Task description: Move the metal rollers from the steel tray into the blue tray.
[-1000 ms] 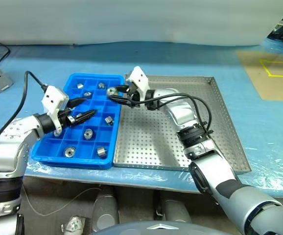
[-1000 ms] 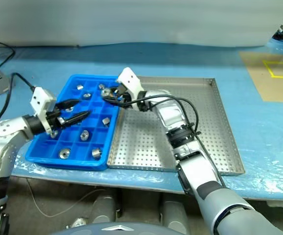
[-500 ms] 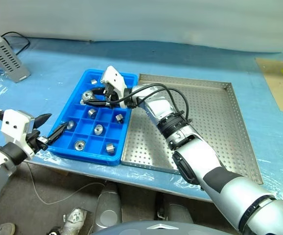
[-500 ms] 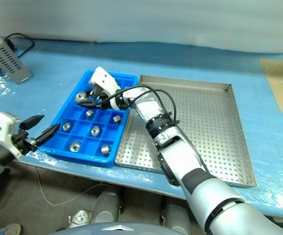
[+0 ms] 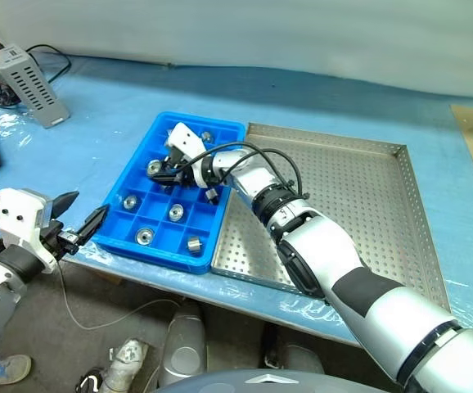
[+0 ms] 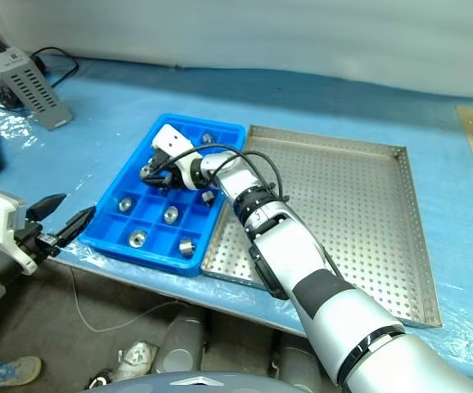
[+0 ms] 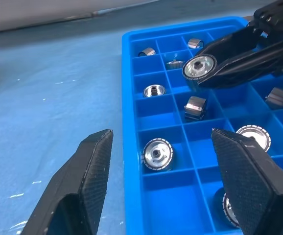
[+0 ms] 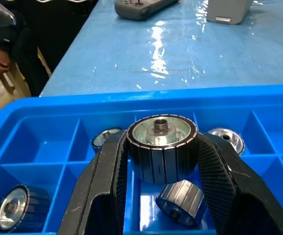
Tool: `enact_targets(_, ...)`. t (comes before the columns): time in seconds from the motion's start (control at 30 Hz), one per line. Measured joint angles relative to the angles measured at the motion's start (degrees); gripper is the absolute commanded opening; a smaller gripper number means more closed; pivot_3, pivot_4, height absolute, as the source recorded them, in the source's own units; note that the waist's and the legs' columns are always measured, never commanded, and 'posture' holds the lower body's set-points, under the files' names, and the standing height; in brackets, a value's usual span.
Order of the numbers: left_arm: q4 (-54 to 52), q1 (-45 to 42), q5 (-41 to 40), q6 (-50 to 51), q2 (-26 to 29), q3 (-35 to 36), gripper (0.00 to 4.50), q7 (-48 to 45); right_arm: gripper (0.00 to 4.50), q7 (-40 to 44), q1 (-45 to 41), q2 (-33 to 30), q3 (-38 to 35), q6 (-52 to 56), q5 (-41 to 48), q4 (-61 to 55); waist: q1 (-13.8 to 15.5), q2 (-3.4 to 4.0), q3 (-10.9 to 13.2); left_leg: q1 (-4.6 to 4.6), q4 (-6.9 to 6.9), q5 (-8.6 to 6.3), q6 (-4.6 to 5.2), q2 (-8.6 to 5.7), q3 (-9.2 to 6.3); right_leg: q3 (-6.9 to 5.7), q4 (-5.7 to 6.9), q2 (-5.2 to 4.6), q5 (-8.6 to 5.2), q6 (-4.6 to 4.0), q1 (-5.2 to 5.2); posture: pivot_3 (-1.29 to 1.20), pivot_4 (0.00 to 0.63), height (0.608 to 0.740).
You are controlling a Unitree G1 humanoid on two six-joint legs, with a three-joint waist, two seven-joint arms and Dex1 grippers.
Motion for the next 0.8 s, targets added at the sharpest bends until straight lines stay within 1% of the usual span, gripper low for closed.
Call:
enact_targets(0.17, 1.42, -2.32, -0.26, 0.01, 0.81, -1.69, 3.38, -0.33, 2.02, 2.47, 0.08, 0.06, -0.27, -0.4, -0.13, -0.96, -0.22, -0.01, 0.0, -0.07, 0.03, 0.01, -0.02, 0.0, 0.01, 0.0, 0.08, 0.02, 0.0, 0.0, -0.1, 0.43, 0.15, 0.74)
enact_targets(0.33, 3.76, -4.81, -0.32, 0.03, 2.03, -2.88, 3.38, -1.12, 2.02, -0.26, 0.02, -0.05, -0.85, -0.79, -0.34, -1.46, -0.41, -0.01, -0.01, -0.07, 0.14, 0.02, -0.03, -0.03, 0.02, 0.0, 0.16, 0.02, 0.01, 0.0, -0.09, 0.39, 0.15, 0.74)
enact_targets(0.5, 6.64, -7.25, -0.29, 0.02, 3.67, -4.62, 3.38, -2.32, 2.02, -0.75, -0.04, -0.9, -1.06, -0.8, -0.72, -1.48, -1.2, -0.02, -0.01, -0.07, 0.21, 0.03, -0.04, -0.13, 0.04, -0.01, 0.21, 0.01, 0.01, 0.01, -0.05, 0.34, 0.15, 0.74)
enact_targets(0.7, 11.71, -13.62, 0.1, -0.28, 6.21, -8.65, 3.38, -4.87, 2.02, -3.23, 0.1, -5.03, -2.29, -0.66, -1.26, -1.48, -2.25, -0.04, -0.02, -0.06, 0.27, 0.1, -0.15, -0.26, 0.32, -0.04, 0.31, 0.01, 0.02, 0.01, -0.03, 0.23, 0.15, 0.74)
enact_targets(0.8, 15.49, -17.52, 1.08, -0.99, 6.33, -11.88, 3.38, -6.48, 2.02, -4.6, 0.16, -5.63, -2.98, -0.38, -1.25, -1.48, -3.58, -0.05, -0.03, -0.07, 0.27, 0.15, -0.22, -0.26, 0.34, -0.05, 0.34, 0.02, 0.03, 0.0, -0.05, 0.18, 0.15, 0.74)
